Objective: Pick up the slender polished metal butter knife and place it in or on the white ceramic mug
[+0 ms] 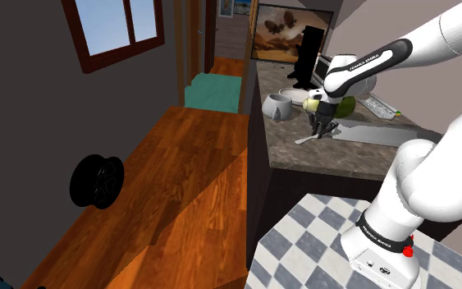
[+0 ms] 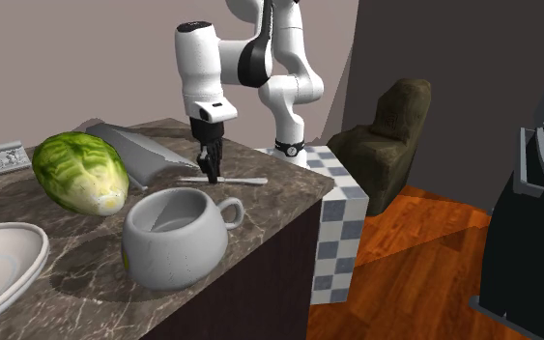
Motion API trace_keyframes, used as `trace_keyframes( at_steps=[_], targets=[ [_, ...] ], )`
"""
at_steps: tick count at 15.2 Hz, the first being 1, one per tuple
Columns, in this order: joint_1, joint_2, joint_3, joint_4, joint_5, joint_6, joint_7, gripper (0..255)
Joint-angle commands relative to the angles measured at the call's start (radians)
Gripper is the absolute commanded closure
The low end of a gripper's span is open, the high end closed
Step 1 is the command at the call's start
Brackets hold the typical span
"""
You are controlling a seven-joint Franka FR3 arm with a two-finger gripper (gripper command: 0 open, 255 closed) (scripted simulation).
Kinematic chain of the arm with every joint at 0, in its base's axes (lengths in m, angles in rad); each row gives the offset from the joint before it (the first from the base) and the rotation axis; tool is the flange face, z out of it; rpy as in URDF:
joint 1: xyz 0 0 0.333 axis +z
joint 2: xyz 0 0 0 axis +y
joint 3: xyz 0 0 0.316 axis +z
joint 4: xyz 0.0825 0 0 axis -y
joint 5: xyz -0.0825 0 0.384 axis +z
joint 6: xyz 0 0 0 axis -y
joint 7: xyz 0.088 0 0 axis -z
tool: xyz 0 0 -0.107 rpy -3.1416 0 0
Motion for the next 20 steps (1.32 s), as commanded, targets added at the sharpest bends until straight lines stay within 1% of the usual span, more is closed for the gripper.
trace_keyframes(
  at_steps=[1,2,10,20],
  targets=[
    [-0.005,-0.002,-0.001,-0.009,-0.005,-0.012,0.001,255],
    [0.013,0.028,-0.015,0.007,0.022,-0.002,-0.018,255],
    [-0.022,-0.069,0.045,0.058,-0.026,-0.136,0.025,255],
    [-0.044,-0.150,0.108,0.138,-0.043,-0.291,0.049,255]
  ],
)
